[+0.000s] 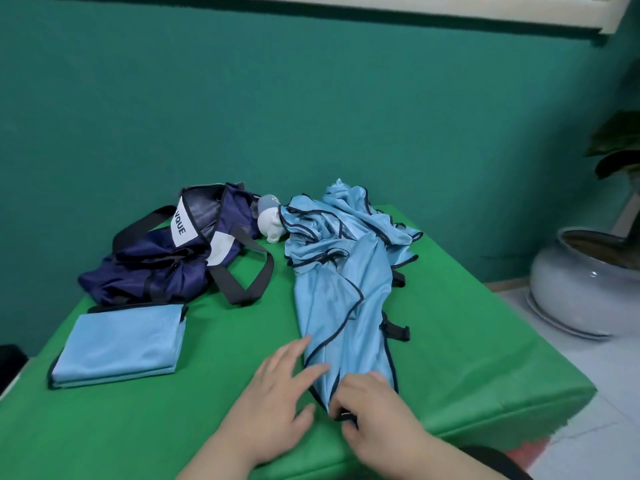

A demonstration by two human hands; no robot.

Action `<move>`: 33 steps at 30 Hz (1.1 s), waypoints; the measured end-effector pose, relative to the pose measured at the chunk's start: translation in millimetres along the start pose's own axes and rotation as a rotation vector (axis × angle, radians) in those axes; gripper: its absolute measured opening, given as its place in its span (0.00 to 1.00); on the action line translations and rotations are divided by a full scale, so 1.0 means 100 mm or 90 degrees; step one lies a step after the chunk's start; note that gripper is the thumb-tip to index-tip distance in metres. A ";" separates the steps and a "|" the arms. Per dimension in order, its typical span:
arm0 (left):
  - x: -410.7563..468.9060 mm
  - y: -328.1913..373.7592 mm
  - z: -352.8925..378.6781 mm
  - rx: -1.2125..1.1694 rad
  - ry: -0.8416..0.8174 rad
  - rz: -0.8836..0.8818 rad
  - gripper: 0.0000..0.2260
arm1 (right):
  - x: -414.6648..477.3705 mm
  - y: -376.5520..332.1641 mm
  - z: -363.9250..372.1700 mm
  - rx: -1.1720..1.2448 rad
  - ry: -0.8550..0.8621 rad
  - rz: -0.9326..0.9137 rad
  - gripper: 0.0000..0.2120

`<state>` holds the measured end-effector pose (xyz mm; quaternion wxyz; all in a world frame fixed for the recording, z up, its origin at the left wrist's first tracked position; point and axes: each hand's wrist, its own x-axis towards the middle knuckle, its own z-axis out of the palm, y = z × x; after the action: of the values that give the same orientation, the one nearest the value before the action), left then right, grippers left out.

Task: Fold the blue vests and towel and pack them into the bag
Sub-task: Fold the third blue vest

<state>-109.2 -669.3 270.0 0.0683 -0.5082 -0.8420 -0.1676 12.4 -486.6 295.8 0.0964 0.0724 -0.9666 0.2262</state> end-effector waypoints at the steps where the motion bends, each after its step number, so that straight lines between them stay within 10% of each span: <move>1: -0.03 0.02 0.00 0.008 -0.020 0.010 0.28 | -0.06 0.01 0.01 0.005 0.003 -0.009 0.11; 16: -0.11 0.13 -0.03 0.051 0.054 -0.077 0.10 | -0.27 0.11 -0.24 0.006 0.107 0.181 0.18; 33: -0.05 0.09 0.00 0.085 0.056 -0.070 0.22 | -0.11 0.07 -0.14 -0.143 -0.026 0.064 0.10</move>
<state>-99.1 -670.0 270.1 0.1296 -0.4480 -0.8740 -0.1367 24.2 -473.0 302.4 0.0726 0.0171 -0.9900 0.1195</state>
